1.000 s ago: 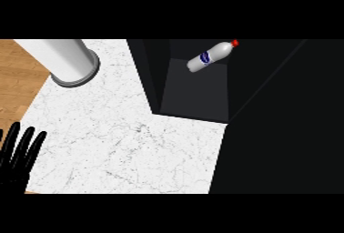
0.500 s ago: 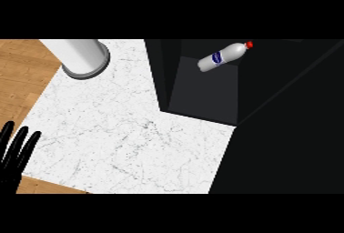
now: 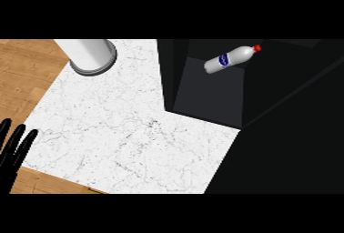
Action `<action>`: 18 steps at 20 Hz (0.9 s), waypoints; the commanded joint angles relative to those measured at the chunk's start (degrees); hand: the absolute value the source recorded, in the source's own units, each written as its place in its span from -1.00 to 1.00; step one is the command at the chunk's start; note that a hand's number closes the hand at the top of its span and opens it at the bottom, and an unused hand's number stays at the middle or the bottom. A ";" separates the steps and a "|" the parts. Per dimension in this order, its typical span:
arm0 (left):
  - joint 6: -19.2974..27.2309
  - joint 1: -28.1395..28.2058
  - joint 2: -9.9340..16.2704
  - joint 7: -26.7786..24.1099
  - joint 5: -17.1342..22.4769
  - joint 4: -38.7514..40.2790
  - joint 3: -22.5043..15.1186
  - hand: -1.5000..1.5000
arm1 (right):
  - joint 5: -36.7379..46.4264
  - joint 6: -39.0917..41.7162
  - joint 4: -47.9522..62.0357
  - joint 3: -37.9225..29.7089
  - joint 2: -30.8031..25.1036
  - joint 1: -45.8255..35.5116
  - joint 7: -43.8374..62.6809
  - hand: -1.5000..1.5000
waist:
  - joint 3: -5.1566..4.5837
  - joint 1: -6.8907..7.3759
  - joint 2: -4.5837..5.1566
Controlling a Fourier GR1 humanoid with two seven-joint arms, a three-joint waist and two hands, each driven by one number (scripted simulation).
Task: Pick up the bottled water, place it into the cabinet and close the cabinet
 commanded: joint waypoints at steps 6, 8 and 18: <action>-0.95 0.04 0.76 0.12 0.70 0.76 1.25 -1.00 | 1.30 1.60 -0.91 5.40 0.54 -6.95 6.94 1.00 | 0.00 -0.28 0.05; -1.44 -0.06 0.96 0.19 1.26 0.73 1.60 -1.00 | 0.83 1.15 -0.28 4.90 1.21 -7.63 6.60 1.00 | 0.03 -0.29 0.19; -2.47 -0.67 1.33 0.12 2.20 1.61 2.75 -1.00 | -4.80 1.29 2.46 6.39 2.88 -5.11 5.46 1.00 | 0.09 0.82 2.19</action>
